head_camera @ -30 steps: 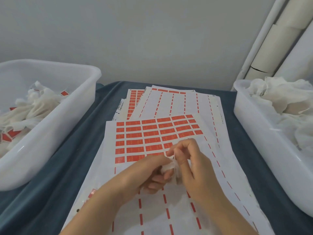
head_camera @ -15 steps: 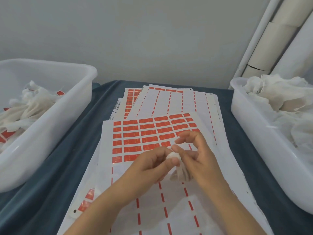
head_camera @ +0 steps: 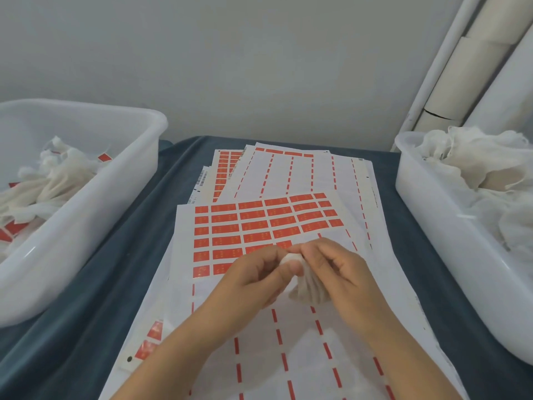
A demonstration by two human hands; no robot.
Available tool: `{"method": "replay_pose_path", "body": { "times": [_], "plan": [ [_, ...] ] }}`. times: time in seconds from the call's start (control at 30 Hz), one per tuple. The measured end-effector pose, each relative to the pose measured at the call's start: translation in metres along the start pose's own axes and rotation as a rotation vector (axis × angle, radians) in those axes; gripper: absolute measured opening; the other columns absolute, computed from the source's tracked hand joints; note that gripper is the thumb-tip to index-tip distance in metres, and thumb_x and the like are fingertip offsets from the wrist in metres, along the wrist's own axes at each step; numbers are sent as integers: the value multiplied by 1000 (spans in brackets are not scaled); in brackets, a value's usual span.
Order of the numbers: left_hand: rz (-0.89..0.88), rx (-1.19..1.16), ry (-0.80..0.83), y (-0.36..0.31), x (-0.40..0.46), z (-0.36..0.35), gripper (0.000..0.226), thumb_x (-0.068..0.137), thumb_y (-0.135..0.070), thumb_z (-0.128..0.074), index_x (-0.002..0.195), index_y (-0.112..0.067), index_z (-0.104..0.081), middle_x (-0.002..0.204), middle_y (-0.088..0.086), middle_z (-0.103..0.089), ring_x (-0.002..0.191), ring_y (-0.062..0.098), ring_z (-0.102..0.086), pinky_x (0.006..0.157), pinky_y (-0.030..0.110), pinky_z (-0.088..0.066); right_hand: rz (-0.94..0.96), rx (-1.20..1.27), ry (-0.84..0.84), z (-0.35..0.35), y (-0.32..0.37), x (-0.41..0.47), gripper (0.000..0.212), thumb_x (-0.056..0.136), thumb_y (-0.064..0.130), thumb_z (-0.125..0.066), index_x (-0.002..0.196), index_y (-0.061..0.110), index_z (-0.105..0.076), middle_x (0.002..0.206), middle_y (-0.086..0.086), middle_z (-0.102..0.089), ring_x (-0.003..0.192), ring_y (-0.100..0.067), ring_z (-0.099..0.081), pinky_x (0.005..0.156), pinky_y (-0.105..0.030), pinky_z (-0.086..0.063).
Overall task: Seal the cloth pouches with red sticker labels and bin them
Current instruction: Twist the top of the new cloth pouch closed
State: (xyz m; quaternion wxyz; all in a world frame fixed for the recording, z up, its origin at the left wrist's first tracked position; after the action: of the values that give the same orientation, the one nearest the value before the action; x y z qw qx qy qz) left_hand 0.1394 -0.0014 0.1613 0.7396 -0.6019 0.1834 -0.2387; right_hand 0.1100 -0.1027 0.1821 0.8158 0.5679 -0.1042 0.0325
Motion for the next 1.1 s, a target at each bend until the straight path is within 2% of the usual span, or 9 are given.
{"method": "replay_pose_path", "body": {
  "times": [0.17, 0.27, 0.43, 0.57, 0.7, 0.77, 0.87, 0.97, 1.1],
  "plan": [
    [35, -42, 16, 2, 1, 2, 8, 87, -29, -57, 84, -28, -64, 60, -11, -61, 53, 1, -53, 60, 13, -48, -18, -90, 88, 0, 0, 3, 24, 72, 47, -57, 95, 43, -59, 96, 28, -62, 97, 8, -56, 77, -3, -44],
    [15, -51, 19, 0, 0, 3, 19, 90, -13, -52, 87, -26, -65, 69, -2, -66, 55, 6, -54, 63, 19, -49, -23, -106, 59, 6, -2, 4, 31, 71, 48, -59, 99, 36, -64, 96, 25, -64, 96, 5, -58, 79, -6, -46],
    [-96, 19, -31, -12, -1, 5, 9, 87, -22, -51, 95, -26, -47, 73, -10, -69, 53, 6, -57, 59, 18, -52, -79, -56, -18, 10, -5, 2, 30, 69, 45, -59, 94, 31, -65, 93, 20, -66, 93, 6, -59, 73, -3, -45],
    [-177, 78, -76, -21, -4, 10, 20, 78, -38, -46, 95, -30, -38, 76, -14, -66, 57, 7, -58, 58, 13, -49, -197, 94, 12, 5, -9, -1, 32, 69, 43, -58, 96, 28, -64, 92, 24, -66, 89, 11, -59, 63, -1, -44],
    [-212, 86, -102, -21, -6, 14, 18, 80, -43, -44, 96, -41, -37, 86, -22, -62, 82, 1, -60, 67, 10, -47, -343, 205, 128, -5, -18, -6, 27, 70, 46, -58, 89, 28, -68, 83, 21, -68, 79, 7, -62, 64, -11, -48],
    [-211, 13, -77, -20, -6, 12, 16, 82, -42, -45, 97, -41, -38, 89, -23, -62, 88, 0, -60, 69, 9, -47, -435, 357, 227, -15, -21, -12, 22, 73, 38, -61, 88, 25, -70, 76, 17, -68, 71, 2, -63, 65, -14, -48],
    [-207, -127, -22, -22, -6, 5, 13, 84, -35, -48, 95, -32, -41, 79, -18, -63, 73, -3, -58, 59, 10, -45, -488, 581, 310, -24, -18, -18, 14, 77, 29, -61, 84, 20, -69, 69, 7, -63, 62, -5, -59, 66, -17, -47],
    [-141, -297, -9, -17, -4, 5, 14, 82, -32, -54, 92, -29, -45, 74, -2, -62, 65, 7, -53, 54, 15, -44, -493, 738, 320, -29, -14, -18, 12, 84, 25, -60, 80, 18, -68, 65, 5, -60, 59, -7, -56, 62, -19, -47],
    [55, -447, -136, -1, 3, 12, 41, 66, -35, -62, 103, -28, -46, 97, -10, -62, 65, 12, -58, 50, 16, -46, -492, 494, 149, -18, -23, -14, 26, 70, 41, -62, 85, 22, -72, 74, 8, -68, 68, -6, -64, 68, -18, -48]
  ]
}}
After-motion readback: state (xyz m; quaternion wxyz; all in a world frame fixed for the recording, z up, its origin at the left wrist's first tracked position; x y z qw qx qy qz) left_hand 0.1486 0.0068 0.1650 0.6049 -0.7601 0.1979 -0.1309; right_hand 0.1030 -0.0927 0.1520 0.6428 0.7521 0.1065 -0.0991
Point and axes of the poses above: each hand's wrist, its own x-axis towards the middle knuckle, its own z-axis out of the back of the hand, y = z × x, the point moved 9 cm from there along x, towards the middle knuckle
